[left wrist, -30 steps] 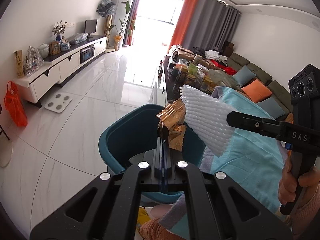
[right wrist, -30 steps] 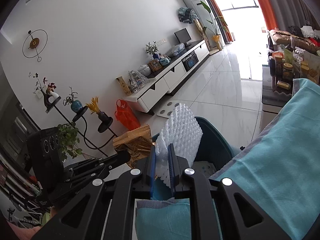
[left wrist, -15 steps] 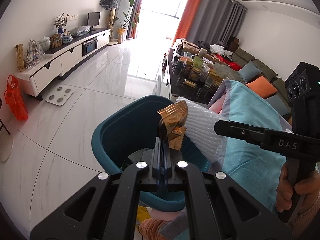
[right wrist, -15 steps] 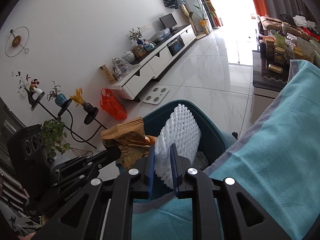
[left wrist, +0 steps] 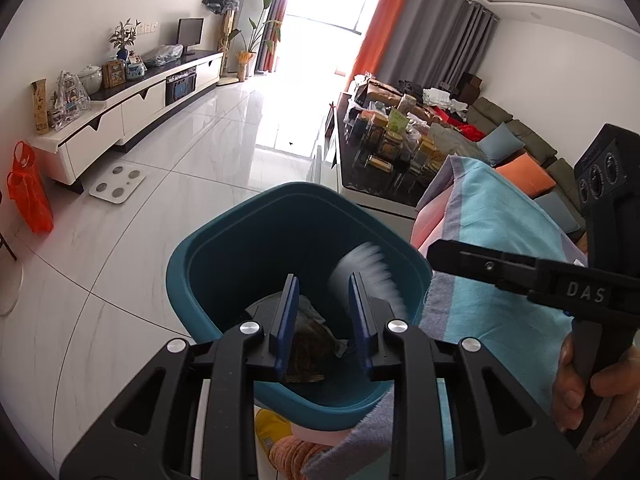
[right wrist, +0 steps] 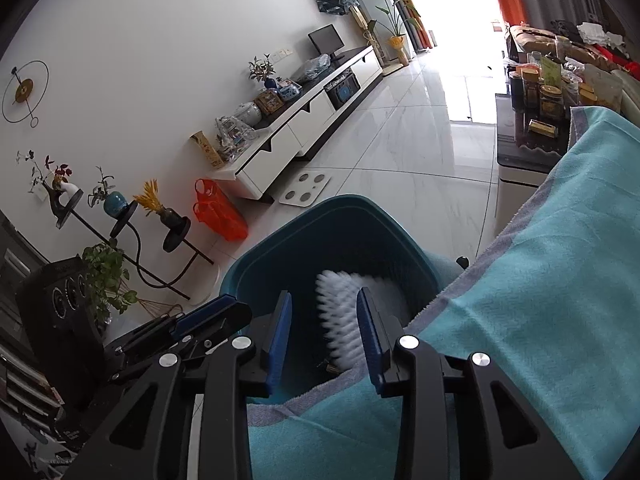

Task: Collect trash
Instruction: 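Open both tools to drop the wrapper and foam sleeve into the bin, then move both tools back over the table toward the paper cup and foam sleeve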

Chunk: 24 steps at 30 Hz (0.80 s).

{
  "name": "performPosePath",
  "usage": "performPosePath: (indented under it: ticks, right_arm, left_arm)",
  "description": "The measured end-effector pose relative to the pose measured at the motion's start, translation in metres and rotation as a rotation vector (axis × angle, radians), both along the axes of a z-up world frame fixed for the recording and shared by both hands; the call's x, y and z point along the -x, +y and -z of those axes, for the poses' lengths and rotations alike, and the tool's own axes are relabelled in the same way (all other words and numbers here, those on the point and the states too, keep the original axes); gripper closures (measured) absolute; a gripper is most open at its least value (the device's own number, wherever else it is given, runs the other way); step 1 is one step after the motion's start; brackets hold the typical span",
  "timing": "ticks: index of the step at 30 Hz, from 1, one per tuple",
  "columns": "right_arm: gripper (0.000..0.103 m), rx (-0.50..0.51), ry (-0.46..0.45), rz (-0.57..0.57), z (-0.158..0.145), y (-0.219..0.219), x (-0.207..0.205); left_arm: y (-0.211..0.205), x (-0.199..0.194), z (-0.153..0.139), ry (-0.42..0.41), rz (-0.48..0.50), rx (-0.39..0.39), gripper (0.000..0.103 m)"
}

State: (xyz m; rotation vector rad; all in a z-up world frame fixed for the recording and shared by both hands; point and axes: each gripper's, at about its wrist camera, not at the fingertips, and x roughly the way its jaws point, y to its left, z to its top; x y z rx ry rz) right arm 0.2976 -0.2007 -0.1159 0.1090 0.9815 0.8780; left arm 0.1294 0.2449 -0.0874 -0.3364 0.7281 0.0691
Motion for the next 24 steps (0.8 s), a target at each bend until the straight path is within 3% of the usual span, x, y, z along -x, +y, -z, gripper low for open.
performPosePath:
  ticks: [6, 14, 20, 24]
  right_arm:
    - [0.071, -0.033, -0.011, 0.003, -0.008, -0.012, 0.006]
    - [0.071, -0.072, -0.118, 0.012, -0.039, -0.053, 0.034]
    - [0.069, -0.084, -0.213, 0.061, -0.059, -0.101, 0.061]
    - [0.069, -0.068, -0.264, 0.120, -0.066, -0.137, 0.078]
  left_arm:
    - [-0.003, 0.015, -0.010, -0.035, 0.007, -0.009, 0.072]
    - [-0.027, 0.042, -0.034, -0.119, 0.077, -0.012, 0.065]
    - [-0.072, 0.058, -0.053, -0.185, 0.214, -0.009, 0.057]
    - [-0.117, 0.059, -0.055, -0.185, 0.334, 0.009, 0.056]
